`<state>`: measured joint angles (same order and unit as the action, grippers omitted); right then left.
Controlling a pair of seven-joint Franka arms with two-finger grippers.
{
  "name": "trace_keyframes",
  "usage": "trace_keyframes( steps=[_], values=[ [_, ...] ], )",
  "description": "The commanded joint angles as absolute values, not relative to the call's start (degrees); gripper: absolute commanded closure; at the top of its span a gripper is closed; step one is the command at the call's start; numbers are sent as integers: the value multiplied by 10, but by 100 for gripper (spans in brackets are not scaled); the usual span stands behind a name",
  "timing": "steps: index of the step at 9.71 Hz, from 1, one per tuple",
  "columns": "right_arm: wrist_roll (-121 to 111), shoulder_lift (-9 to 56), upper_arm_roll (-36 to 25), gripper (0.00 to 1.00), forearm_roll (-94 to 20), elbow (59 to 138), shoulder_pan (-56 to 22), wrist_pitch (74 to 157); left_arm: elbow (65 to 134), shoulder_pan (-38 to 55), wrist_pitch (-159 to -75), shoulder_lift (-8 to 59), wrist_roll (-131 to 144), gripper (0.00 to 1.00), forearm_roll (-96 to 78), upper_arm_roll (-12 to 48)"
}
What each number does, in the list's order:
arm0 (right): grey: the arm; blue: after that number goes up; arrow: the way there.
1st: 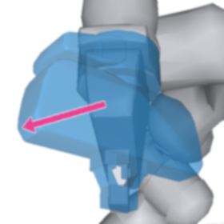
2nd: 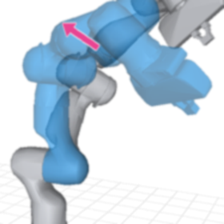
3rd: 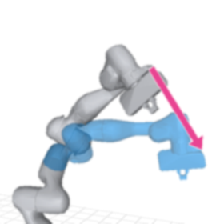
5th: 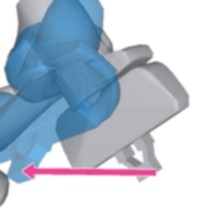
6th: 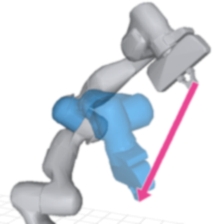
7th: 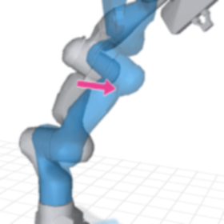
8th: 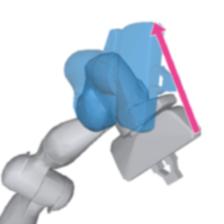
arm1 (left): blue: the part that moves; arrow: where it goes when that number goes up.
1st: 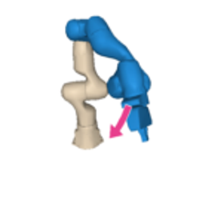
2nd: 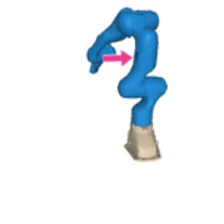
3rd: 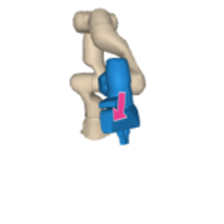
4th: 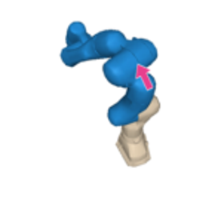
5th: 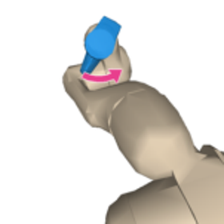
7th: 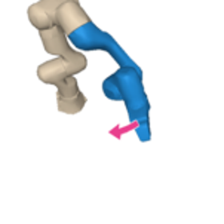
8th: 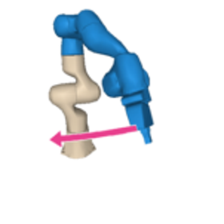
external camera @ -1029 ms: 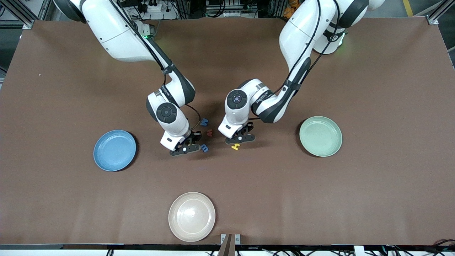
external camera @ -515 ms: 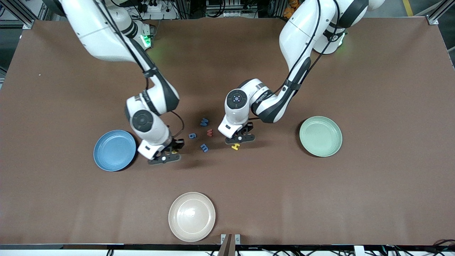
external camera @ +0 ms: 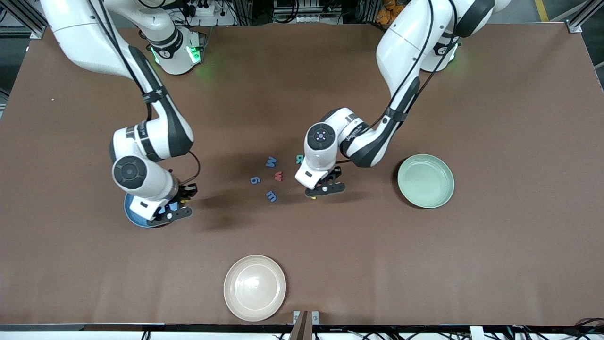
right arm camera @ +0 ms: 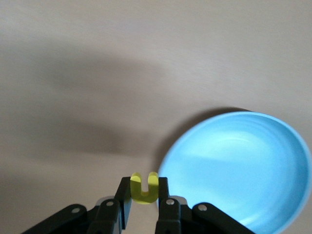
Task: Sort upper and lower case letters into plates
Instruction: 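Carry the Q to the green plate while the right gripper carries u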
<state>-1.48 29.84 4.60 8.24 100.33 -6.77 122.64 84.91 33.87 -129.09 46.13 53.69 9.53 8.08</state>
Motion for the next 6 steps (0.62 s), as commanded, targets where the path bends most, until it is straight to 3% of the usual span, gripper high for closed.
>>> trace_keyframes(
  steps=[1, 4, 5, 6],
  values=[
    [-67, 273, 52, 100, 95, 1023, -34, 1212, 857, 305, -1219, 419, 468, 76, 103, 86],
    [-116, 274, 52, 100, 95, 1027, -3, 1213, 877, 224, -1152, 374, 282, 76, 103, 85],
    [-116, 275, 53, 88, 95, 1026, 2, 1213, 895, 190, -1151, 360, 243, 76, 103, 85],
    [-116, 278, 53, 36, 95, 1025, 2, 1215, 899, 157, -1151, 356, 206, 76, 104, 85]
  ],
)
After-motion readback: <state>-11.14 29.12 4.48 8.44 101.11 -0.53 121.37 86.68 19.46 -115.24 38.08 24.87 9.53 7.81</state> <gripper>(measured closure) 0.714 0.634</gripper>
